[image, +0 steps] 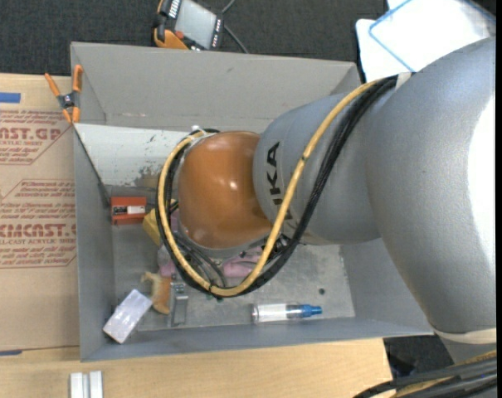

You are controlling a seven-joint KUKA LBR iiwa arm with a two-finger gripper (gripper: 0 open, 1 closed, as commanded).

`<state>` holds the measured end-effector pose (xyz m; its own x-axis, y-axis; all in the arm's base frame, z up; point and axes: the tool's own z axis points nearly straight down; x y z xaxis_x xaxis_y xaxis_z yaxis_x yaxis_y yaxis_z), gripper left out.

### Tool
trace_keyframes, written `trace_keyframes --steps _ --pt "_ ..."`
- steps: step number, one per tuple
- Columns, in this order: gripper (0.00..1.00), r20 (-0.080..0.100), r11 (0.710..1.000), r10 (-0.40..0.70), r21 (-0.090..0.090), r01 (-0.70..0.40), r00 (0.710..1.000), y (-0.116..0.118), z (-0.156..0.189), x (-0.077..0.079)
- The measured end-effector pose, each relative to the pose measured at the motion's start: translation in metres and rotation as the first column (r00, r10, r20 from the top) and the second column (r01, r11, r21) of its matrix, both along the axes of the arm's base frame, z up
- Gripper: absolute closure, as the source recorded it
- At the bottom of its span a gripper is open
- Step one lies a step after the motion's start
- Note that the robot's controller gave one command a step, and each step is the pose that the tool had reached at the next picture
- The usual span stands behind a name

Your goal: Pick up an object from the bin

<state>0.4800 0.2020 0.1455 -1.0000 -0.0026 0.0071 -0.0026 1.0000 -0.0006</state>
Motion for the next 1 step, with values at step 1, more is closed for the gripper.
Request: trace_keyframes --steps 1 --pt "0.0 0.007 1.0 -0.002 0.002 0.002 1.0 -0.0008 0.0033 0.0023"
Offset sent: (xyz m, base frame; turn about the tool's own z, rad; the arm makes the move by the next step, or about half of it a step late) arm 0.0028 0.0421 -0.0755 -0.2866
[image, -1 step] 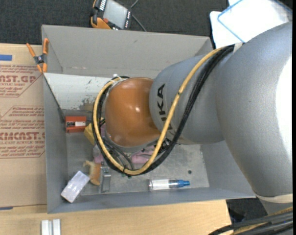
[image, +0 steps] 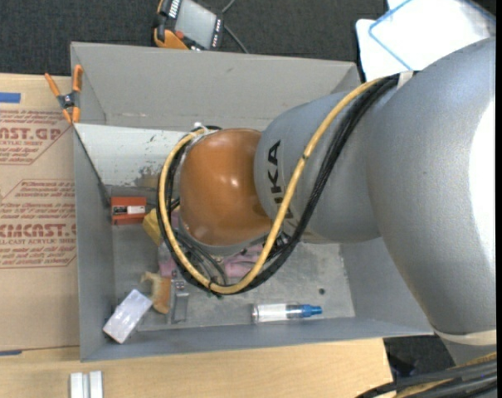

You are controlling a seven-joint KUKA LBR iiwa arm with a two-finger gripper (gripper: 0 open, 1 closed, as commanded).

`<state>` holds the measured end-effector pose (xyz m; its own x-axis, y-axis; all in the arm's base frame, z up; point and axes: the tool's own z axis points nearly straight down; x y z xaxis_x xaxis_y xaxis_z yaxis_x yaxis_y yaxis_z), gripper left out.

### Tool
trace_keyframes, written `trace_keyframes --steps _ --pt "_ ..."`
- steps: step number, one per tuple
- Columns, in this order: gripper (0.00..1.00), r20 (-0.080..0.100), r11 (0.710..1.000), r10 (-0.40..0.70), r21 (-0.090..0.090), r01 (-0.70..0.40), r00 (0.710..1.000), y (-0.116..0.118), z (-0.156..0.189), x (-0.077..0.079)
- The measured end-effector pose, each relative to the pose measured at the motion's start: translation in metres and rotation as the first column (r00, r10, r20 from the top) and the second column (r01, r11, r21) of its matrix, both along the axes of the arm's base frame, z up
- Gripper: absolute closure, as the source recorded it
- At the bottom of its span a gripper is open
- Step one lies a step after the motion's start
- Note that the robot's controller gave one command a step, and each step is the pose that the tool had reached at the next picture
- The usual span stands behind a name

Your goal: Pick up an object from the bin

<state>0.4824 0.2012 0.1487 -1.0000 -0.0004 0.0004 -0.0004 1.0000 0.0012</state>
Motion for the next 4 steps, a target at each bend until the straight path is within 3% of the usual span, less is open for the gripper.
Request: trace_keyframes --steps 1,2,3,4 --pt "0.0 0.008 0.959 0.285 0.001 -0.285 0.959 0.0435 -0.0771 0.0034" --pt "0.0 0.007 0.988 0.157 0.0 -0.157 0.988 0.0389 -0.0768 0.002" --pt "0.0 0.015 0.963 0.269 0.002 -0.269 0.963 0.0431 -0.0752 0.005" --pt "0.0 0.021 0.871 0.49 -0.003 -0.49 0.871 0.0458 -0.076 0.0031"
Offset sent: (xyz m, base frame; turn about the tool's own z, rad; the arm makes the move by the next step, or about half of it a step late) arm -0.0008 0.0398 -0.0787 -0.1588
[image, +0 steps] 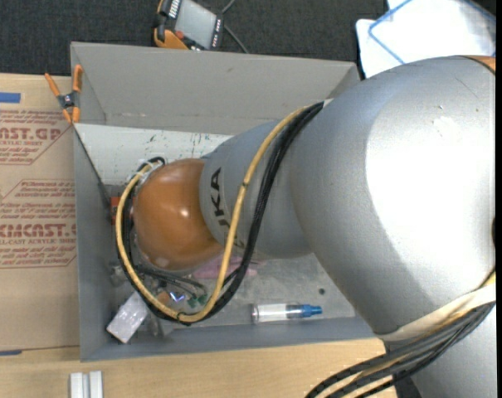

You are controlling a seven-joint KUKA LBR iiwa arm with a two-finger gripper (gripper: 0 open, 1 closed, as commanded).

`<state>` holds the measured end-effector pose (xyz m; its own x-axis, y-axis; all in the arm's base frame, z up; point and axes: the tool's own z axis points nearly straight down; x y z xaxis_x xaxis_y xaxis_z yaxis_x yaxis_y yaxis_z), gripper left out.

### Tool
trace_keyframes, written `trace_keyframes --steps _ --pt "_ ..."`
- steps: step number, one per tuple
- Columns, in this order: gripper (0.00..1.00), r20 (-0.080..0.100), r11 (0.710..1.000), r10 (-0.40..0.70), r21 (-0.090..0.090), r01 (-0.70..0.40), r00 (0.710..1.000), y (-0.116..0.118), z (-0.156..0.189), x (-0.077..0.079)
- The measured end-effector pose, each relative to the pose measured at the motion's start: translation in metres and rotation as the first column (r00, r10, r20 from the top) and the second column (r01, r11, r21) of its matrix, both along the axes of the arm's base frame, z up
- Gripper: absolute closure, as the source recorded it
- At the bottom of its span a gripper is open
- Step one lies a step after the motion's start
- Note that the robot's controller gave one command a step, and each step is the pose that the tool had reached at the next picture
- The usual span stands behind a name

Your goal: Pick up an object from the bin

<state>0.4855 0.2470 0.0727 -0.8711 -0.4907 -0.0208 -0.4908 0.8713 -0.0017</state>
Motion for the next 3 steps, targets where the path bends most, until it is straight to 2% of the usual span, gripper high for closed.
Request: trace_keyframes --steps 1,3 --pt "1.0 0.011 0.935 0.354 -0.004 -0.354 0.935 -0.0017 -0.0001 -0.0024" --pt "1.0 0.009 0.935 0.354 -0.004 -0.354 0.935 -0.0017 0.0031 -0.003"
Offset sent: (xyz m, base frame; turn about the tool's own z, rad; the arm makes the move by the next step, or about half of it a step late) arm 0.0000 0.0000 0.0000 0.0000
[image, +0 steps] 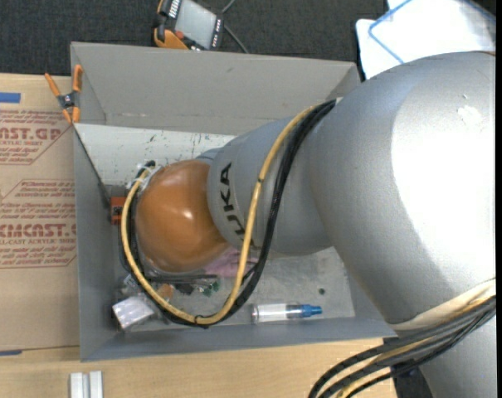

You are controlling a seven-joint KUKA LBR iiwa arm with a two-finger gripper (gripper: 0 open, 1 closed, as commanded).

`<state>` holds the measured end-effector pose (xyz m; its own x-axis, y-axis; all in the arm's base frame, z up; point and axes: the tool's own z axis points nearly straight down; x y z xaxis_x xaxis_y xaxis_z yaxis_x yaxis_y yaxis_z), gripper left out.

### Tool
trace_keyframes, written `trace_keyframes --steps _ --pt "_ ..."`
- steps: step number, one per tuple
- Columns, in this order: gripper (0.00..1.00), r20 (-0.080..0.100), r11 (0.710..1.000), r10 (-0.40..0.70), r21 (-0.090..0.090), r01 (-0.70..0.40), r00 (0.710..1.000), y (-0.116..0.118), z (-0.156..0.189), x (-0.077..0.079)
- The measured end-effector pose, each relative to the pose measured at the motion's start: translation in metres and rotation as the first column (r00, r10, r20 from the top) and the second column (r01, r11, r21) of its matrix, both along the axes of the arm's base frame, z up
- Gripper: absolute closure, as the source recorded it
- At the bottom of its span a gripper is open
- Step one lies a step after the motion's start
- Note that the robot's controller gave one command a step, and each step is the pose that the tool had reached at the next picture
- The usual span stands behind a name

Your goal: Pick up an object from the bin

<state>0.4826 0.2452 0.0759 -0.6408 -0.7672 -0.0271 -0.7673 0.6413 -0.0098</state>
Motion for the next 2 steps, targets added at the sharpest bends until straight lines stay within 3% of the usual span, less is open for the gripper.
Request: trace_keyframes --steps 1,2 --pt "1.0 -0.011 1.0 0.001 -0.004 -0.001 1.0 0.0 0.035 -0.004" --pt "1.0 -0.001 1.0 0.001 0.001 -0.001 1.0 0.001 0.069 -0.001"
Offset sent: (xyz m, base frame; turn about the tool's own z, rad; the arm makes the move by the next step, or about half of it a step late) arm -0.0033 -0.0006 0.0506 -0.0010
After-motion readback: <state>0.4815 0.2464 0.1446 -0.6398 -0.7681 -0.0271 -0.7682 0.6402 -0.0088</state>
